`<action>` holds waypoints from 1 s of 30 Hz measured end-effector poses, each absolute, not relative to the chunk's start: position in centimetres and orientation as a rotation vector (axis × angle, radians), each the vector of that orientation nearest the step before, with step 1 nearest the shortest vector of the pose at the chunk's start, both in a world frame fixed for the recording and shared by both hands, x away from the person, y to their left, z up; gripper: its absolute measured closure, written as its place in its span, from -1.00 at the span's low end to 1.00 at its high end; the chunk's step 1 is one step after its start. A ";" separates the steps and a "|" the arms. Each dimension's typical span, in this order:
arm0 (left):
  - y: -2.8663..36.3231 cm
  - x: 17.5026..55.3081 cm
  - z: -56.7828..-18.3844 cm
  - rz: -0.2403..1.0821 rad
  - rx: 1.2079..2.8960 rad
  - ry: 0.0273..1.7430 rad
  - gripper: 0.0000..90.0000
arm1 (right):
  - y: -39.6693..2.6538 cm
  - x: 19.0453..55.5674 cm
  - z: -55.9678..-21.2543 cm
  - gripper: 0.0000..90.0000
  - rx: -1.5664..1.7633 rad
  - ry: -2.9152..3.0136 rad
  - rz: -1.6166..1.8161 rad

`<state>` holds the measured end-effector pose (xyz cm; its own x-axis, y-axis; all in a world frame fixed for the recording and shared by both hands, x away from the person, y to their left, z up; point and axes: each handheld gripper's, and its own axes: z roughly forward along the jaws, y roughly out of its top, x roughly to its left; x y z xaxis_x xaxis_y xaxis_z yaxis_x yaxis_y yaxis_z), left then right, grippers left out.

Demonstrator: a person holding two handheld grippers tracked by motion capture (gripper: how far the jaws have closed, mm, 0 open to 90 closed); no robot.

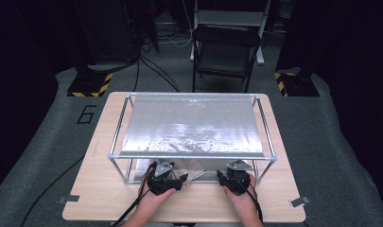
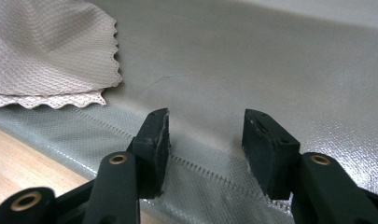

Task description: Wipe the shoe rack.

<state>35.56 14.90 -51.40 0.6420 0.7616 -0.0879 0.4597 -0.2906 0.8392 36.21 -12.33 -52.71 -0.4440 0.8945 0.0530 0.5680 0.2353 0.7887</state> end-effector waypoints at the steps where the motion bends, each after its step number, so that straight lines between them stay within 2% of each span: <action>1: 14.7 35.7 -51.6 0.408 1.965 0.957 -0.30 | -12.3 36.2 -52.7 0.13 1.342 2.103 1.073; 7: 15.0 36.5 -52.5 0.432 2.010 1.016 0.11 | -12.4 36.2 -52.8 0.13 1.334 2.101 1.044; 10: 15.5 36.7 -52.8 0.398 1.984 1.054 0.23 | -12.2 36.1 -52.8 0.13 1.360 2.089 1.064; 13: 16.1 36.8 -52.6 0.460 2.050 0.981 0.52 | -12.2 36.1 -52.8 0.13 1.355 2.088 1.057; 19: 18.0 36.2 -52.2 0.563 2.099 0.996 0.93 | -12.1 36.0 -52.8 0.13 1.370 2.086 1.057; 25: 21.4 35.2 -51.7 0.535 2.021 1.086 0.92 | -12.2 36.1 -52.8 0.13 1.354 2.088 1.058; 26: 21.5 35.1 -51.7 0.497 1.941 1.110 0.82 | -12.2 36.1 -52.8 0.13 1.354 2.088 1.058; 28: 21.4 35.2 -51.6 0.497 1.902 1.115 0.60 | -12.1 36.0 -52.7 0.13 1.372 2.085 1.057; 30: 20.9 35.2 -51.4 0.438 1.880 1.113 0.39 | -12.2 36.1 -52.8 0.13 1.356 2.087 1.057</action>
<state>35.21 20.87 -51.38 0.5356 0.8347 -0.1282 0.5232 -0.2088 0.8262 36.10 -12.16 -52.77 -0.4265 0.9033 0.0466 0.5717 0.2293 0.7878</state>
